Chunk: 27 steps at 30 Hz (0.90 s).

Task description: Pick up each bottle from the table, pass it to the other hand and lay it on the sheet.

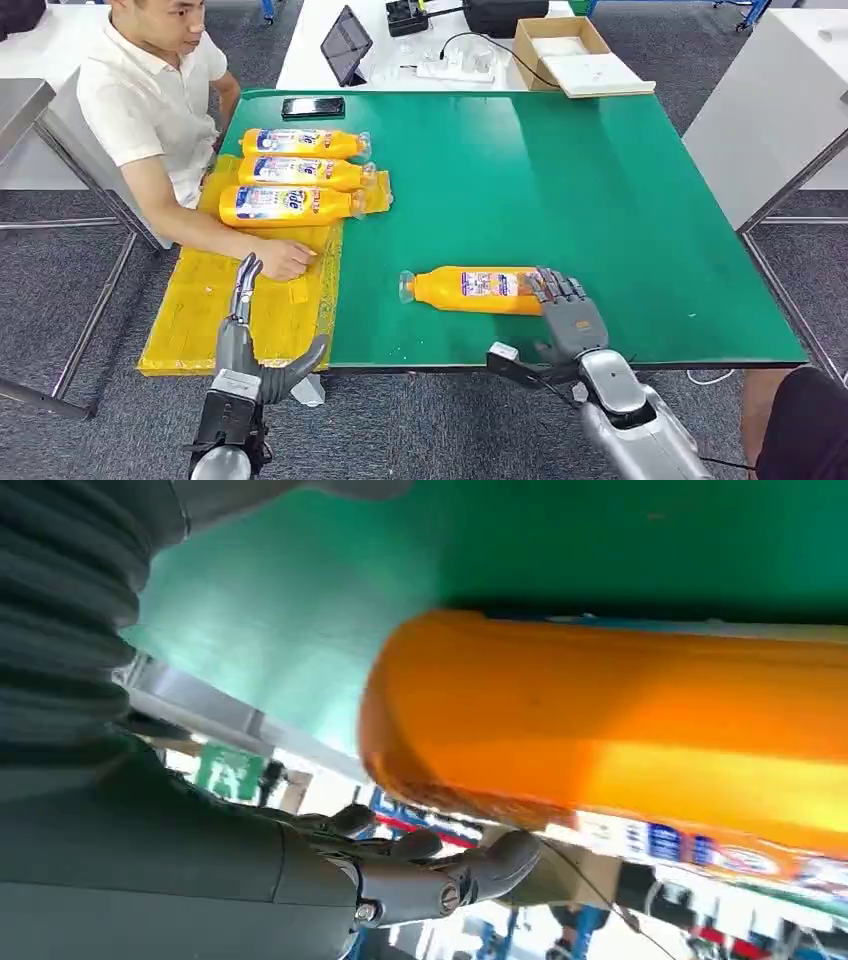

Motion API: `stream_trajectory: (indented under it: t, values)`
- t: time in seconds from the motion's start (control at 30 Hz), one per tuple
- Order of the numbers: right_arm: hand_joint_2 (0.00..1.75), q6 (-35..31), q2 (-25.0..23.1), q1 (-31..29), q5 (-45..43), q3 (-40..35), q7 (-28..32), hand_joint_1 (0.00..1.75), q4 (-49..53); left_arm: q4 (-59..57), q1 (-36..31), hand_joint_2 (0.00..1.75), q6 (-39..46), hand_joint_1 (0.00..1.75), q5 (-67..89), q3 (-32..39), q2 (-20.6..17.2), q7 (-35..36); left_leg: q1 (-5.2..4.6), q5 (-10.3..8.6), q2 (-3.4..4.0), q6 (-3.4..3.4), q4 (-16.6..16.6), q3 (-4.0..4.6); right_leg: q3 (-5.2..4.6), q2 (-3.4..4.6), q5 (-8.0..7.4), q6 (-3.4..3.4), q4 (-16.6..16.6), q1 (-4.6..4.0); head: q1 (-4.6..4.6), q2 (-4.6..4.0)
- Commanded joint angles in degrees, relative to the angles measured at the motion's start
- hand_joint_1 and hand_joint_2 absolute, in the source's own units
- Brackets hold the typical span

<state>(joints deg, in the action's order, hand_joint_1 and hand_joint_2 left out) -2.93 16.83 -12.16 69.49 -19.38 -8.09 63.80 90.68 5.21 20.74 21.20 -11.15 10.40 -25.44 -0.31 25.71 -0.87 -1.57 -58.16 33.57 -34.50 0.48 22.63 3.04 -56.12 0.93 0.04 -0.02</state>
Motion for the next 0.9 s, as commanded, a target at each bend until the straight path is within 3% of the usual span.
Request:
stream_trajectory:
  t: [0.03,0.13,0.2,0.3,0.8,0.9]
  values:
    - [1.75,-2.8,-3.6,-3.4,-2.4,4.2,4.3,0.0,-16.7,-4.9,-3.0,1.75,-0.8,0.0,-1.8,0.7,-0.1,-0.1,0.08,-0.05,-0.03,0.1,0.1,-0.17,0.23,-0.12,-0.04,-0.11,0.2,-0.1,0.0,0.0]
    - [1.75,-3.8,-3.8,-3.8,-2.5,4.3,4.8,0.0,-17.5,-4.7,-3.1,1.75,-0.7,0.0,-1.8,0.5,-0.3,-0.1,0.05,-0.03,-0.01,0.07,0.1,-0.18,0.2,-0.1,-0.04,-0.1,0.1,-0.07,0.0,0.0]
    - [1.75,-10.4,-5.3,-5.1,-2.9,5.2,8.3,0.0,-19.8,-4.9,-3.8,1.75,-0.6,0.0,-2.8,-0.5,-0.9,-0.4,0.07,-0.05,0.01,0.1,0.1,-0.24,0.24,-0.12,-0.07,-0.12,0.1,-0.08,0.0,0.0]
    - [1.75,-15.1,-6.8,-6.4,-2.3,5.2,10.5,0.0,-20.4,-5.4,-4.9,1.75,-0.6,0.0,-3.2,-1.1,-1.1,-0.5,0.09,-0.09,0.12,0.15,0.1,-0.25,0.22,-0.09,-0.12,-0.18,0.2,-0.11,0.02,0.0]
    - [1.75,-14.9,-7.0,-6.7,-2.3,5.2,10.4,0.0,-20.5,-5.5,-5.0,1.75,-0.6,0.0,-3.2,-1.2,-1.1,-0.5,0.07,-0.02,0.29,0.1,0.1,-0.14,0.12,-0.04,-0.12,-0.21,0.1,-0.09,0.0,0.0]
    - [1.75,-17.9,-8.1,-7.2,-2.8,5.7,12.2,0.0,-20.4,-5.9,-5.6,1.75,-0.6,0.0,-3.7,-1.7,-1.2,-0.9,0.06,-0.03,0.29,0.1,0.1,-0.13,0.11,-0.04,-0.12,-0.21,0.1,-0.08,0.02,0.0]
